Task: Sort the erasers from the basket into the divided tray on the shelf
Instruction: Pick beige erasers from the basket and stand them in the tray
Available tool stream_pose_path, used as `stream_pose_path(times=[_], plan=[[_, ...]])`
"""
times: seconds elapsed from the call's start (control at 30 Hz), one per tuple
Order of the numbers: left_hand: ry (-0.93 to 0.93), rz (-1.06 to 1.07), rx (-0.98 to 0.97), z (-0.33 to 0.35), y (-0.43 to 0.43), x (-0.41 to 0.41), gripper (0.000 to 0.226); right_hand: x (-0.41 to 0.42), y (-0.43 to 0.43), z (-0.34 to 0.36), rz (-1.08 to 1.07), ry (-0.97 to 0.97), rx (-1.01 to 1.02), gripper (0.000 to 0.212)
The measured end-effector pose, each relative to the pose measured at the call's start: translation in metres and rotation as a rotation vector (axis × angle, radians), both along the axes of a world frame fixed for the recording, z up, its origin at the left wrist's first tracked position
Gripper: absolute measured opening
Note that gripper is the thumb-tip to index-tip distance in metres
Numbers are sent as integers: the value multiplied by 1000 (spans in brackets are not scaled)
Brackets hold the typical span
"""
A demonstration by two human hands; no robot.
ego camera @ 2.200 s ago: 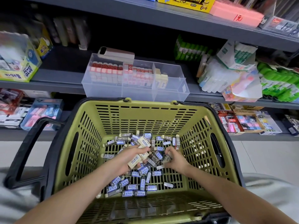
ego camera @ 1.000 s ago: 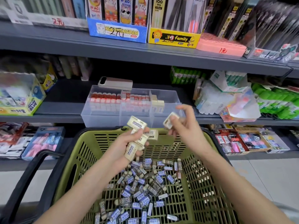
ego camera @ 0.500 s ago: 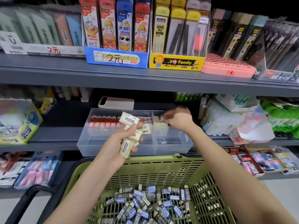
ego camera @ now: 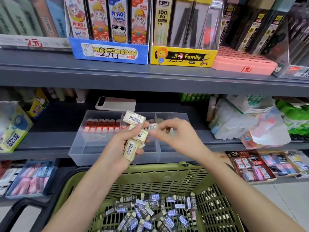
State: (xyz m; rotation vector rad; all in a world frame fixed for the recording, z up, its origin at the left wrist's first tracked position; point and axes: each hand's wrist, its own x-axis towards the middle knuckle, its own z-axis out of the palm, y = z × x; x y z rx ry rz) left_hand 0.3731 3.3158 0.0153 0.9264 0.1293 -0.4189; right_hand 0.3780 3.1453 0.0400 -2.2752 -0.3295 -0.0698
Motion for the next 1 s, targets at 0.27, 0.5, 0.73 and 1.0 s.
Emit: stream_pose_path(times=[0.27,0.5,0.73,1.0], plan=[[-45,3,97,11,-4,2,20,40,-44,-10,-400,-101,11,22],[-26,-21,146,9,2,0,21,84,-45,-43,-276,-111,-465,20],[-24,-62,177,6,4,-2,27,88,-40,-45,-84,64,-592,45],[-55,-152,288,6,2,-2,38,36,-18,-7,-67,39,19,32]])
